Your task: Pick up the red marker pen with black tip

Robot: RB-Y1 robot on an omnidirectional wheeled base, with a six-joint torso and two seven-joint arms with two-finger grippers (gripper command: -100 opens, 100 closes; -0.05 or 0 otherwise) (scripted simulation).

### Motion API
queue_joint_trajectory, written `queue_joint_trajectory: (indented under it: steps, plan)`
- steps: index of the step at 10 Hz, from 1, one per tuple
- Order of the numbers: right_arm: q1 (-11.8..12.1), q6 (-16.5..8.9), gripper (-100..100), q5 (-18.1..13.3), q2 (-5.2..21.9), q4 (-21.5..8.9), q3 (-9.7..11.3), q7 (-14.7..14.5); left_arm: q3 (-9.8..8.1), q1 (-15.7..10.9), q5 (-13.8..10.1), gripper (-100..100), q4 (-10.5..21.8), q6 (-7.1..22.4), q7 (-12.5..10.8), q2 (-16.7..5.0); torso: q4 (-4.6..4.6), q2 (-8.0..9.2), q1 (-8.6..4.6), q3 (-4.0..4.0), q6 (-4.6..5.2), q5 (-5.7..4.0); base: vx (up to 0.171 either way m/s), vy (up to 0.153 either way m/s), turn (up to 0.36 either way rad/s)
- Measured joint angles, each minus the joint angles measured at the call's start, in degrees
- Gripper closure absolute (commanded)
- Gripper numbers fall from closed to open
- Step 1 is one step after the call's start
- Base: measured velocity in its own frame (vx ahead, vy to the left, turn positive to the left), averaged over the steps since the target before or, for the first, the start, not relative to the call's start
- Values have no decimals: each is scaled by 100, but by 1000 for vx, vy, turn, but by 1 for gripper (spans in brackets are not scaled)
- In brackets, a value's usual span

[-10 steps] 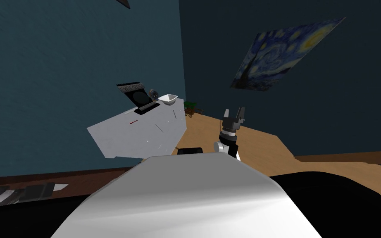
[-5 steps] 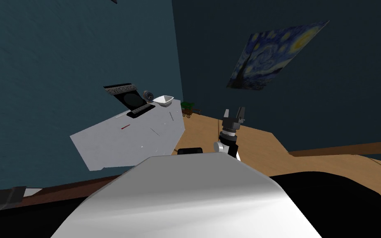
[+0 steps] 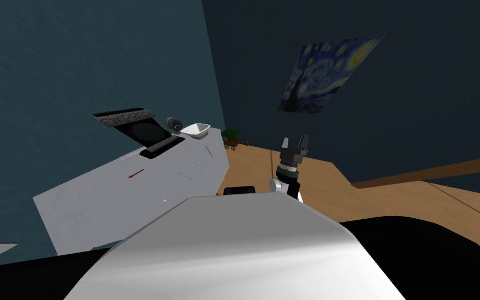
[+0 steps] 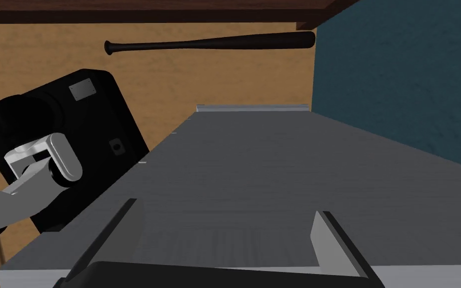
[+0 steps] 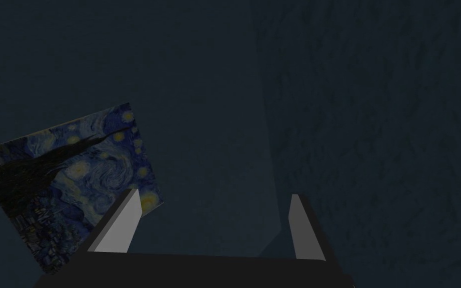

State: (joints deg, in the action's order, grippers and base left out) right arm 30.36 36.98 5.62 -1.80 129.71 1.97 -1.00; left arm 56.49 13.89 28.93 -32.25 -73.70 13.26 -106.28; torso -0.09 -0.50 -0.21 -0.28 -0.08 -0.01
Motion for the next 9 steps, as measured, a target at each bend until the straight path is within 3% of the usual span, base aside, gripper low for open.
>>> queue_joint_trajectory:
  steps: [3,5,6,7,9]
  plan:
    - [1,0,0,0,0,0,0,0,135,-318,-17,-100,432,-400,17,-5,-13,-53,-13,-31,6,-2,241,-70,-263]
    - [1,0,0,0,0,0,0,0,230,-422,-173,-100,489,-564,19,-10,-11,-40,-11,-24,4,-3,148,-31,-114]
    - [0,0,0,0,0,0,0,0,231,-432,-174,0,496,-585,17,-8,-2,-2,-1,-3,-3,0,18,-3,4]
    - [-1,0,0,0,0,0,0,0,230,-432,-174,-100,495,-583,17,-8,7,30,4,17,-5,1,1,3,-24]
    - [-1,0,0,0,0,0,0,0,192,-403,-148,-100,525,-441,27,178,14,57,13,33,-6,5,-11,7,-13]
